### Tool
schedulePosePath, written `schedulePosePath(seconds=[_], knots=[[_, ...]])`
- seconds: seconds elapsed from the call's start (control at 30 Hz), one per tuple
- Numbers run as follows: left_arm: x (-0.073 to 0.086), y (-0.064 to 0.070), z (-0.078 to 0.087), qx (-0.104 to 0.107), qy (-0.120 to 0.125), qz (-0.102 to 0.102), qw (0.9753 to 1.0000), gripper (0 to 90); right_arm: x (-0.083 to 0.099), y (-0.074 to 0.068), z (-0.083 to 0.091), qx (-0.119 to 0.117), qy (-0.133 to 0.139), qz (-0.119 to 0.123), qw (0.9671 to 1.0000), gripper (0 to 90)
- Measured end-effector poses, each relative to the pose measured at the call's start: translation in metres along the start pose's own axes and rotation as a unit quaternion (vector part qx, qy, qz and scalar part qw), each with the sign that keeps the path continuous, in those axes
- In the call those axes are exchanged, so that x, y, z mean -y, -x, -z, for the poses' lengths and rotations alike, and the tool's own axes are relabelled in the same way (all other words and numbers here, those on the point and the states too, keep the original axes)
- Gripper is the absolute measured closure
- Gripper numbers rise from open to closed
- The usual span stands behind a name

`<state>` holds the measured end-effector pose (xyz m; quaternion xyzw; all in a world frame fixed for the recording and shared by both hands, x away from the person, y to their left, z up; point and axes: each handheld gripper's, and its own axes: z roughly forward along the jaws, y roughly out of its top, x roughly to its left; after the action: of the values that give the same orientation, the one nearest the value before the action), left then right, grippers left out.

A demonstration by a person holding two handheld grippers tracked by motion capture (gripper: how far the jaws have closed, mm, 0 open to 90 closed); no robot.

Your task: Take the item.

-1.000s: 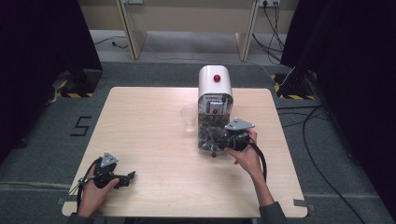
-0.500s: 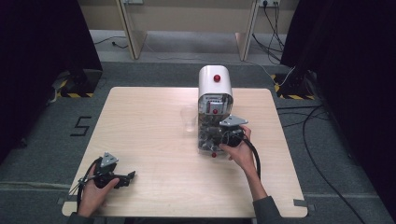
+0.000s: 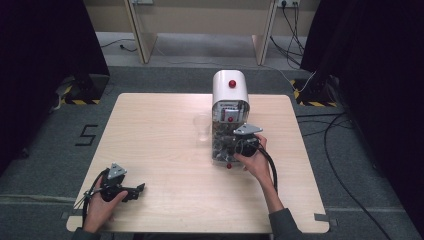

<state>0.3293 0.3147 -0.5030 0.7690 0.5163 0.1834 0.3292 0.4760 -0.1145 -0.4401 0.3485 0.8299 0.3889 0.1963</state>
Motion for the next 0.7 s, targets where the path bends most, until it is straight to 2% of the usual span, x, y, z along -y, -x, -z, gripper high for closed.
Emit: schedulePosePath(seconds=[0.13, 0.27, 0.37, 0.53, 0.7], knots=[[0.0, 0.0, 0.0, 0.0, 0.0, 0.0, 1.0, 0.0, 0.002, 0.001, -0.002, -0.006, -0.008, -0.005, 0.9999, 46.2], [0.0, 0.0, 0.0, 0.0, 0.0, 0.0, 1.0, 0.0, 0.005, 0.002, -0.003, -0.013, -0.009, -0.017, 0.9997, 58.4], [0.0, 0.0, 0.0, 0.0, 0.0, 0.0, 1.0, 0.0, 0.006, 0.003, -0.001, -0.016, 0.001, -0.006, 0.9998, 70.3], [0.0, 0.0, 0.0, 0.0, 0.0, 0.0, 1.0, 0.0, 0.006, 0.004, 0.003, -0.017, 0.012, 0.005, 0.9998, 75.9], [0.0, 0.0, 0.0, 0.0, 0.0, 0.0, 1.0, 0.0, 0.002, 0.005, 0.011, -0.019, 0.035, 0.003, 0.9992, 76.5]])
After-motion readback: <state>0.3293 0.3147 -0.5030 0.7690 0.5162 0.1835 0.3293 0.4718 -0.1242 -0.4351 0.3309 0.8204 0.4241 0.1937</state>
